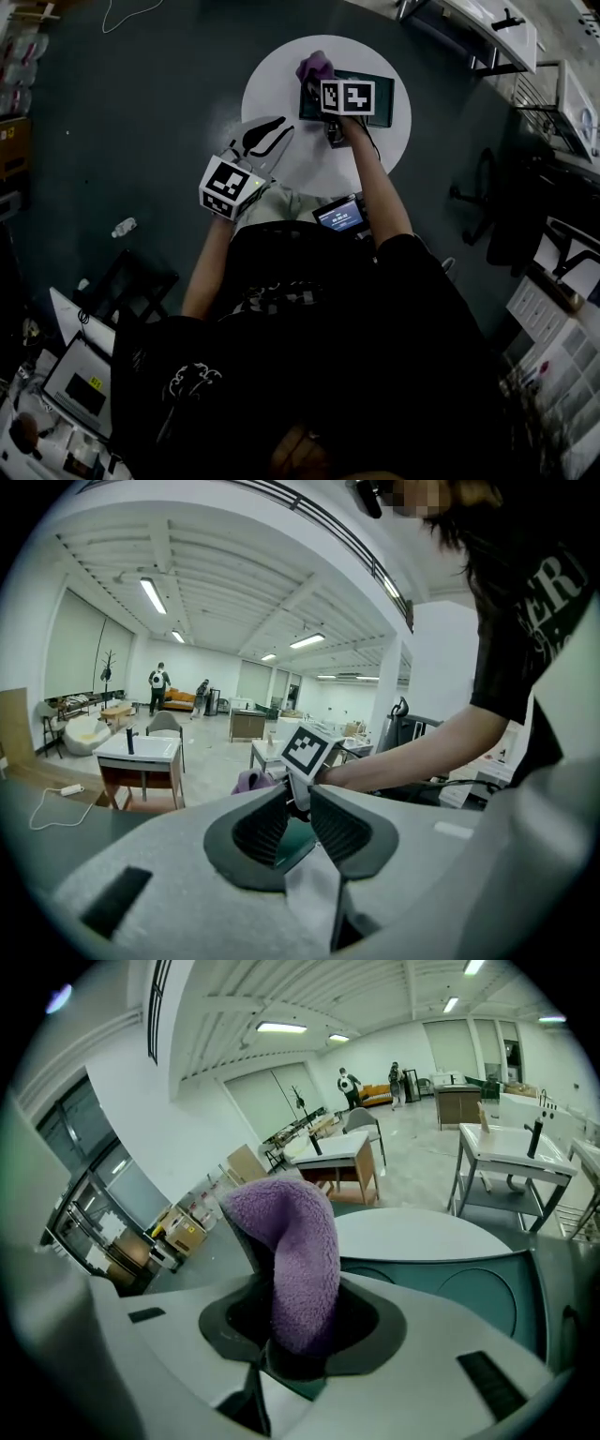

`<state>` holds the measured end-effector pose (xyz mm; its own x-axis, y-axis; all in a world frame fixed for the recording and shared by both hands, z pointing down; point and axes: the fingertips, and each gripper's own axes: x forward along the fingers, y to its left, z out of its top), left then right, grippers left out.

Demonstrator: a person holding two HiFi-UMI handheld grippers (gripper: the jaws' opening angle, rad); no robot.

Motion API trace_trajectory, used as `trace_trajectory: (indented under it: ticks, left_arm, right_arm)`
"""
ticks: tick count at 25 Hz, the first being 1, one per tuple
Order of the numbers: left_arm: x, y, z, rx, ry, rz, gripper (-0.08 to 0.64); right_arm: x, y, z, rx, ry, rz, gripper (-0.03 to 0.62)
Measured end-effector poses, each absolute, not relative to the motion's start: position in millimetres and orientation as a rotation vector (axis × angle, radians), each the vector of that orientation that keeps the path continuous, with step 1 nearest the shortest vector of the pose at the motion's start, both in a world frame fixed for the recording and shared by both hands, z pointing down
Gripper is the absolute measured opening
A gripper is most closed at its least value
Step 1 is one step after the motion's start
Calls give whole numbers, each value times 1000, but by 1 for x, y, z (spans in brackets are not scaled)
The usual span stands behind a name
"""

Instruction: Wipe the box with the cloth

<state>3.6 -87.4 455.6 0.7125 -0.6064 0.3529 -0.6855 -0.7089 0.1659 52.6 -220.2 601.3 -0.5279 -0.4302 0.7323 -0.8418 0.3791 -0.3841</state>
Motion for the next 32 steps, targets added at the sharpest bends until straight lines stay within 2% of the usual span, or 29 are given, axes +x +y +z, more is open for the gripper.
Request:
trace_trajectory:
  ticks: [5,15,22,27,32]
  left_arm:
    - [3,-88,476,2661,-930,443,74]
    - [49,-85,484,2751,-723,522,75]
    - [60,-82,485,2779,-660,507,75]
    - [64,-86,486,2770,-660,503,75]
    - [50,-84,489,2749,-698,496,75]
  right_arm:
    - [70,-225,624,1126,-2027,979,109]
    - [193,-223,615,1343,-1853,968,109]
    - [246,-209,615,1414,-1747,934,109]
    - [250,-211,608,1410,-1746,929,109]
    - [194,-196,586,1329,-1887,957,109]
